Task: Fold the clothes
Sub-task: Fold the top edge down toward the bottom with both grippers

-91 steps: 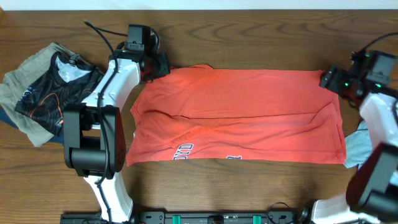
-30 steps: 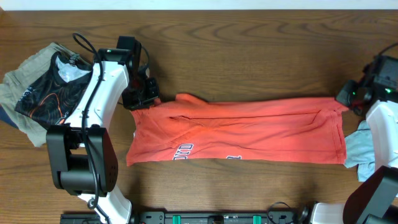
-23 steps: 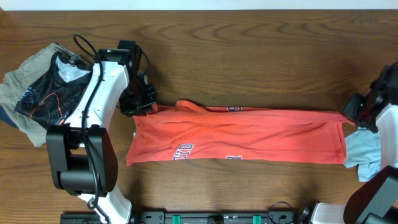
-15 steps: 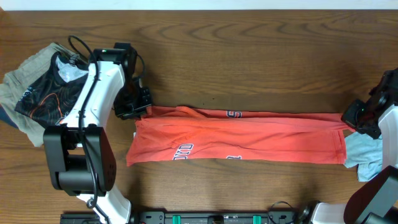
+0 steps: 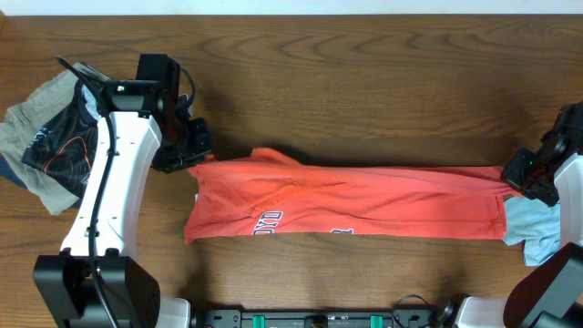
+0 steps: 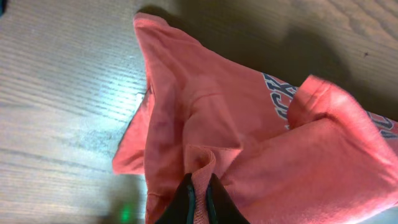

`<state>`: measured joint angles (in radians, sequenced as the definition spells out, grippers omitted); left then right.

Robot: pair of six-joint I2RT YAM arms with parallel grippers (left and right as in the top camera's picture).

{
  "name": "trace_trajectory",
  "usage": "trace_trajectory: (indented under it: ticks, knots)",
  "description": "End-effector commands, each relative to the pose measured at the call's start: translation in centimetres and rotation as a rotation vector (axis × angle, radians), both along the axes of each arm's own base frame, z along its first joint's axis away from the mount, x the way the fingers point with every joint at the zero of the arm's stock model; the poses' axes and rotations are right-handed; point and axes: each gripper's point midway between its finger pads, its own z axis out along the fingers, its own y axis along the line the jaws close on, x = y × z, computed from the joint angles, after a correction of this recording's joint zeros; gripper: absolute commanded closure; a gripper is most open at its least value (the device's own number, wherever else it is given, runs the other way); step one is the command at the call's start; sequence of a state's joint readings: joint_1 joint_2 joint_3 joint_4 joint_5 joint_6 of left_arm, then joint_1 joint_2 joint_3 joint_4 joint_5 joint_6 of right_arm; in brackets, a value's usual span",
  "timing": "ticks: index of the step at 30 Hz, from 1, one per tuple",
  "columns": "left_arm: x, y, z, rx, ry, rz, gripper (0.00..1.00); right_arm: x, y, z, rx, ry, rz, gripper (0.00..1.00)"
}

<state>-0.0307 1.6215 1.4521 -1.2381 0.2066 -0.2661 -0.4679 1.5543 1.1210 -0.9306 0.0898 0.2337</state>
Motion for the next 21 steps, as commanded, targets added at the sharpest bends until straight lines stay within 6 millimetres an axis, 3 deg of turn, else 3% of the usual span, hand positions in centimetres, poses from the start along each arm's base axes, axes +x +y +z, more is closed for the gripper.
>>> trace_trajectory:
  ticks: [1, 10, 18, 21]
  knots:
    - [-1.1, 0.9, -1.6, 0.041, 0.063, 0.015, 0.94, -0.3, -0.7, 0.5, -0.036, 0.003, -0.011, 0.99]
    - [-5.4, 1.0, -6.9, 0.047, 0.215, 0.012, 0.94, -0.4, -0.6, 0.4, -0.034, 0.008, -0.01, 0.99]
    - [-7.2, 2.1, -8.3, 0.109, 0.273, 0.006, 0.94, -0.7, -0.6, 0.4, -0.032, 0.02, -0.011, 0.95]
    - [-7.5, 2.4, -8.3, 0.127, 0.286, 0.005, 0.83, -0.7, -0.6, 0.4, -0.033, 0.021, -0.011, 0.91]
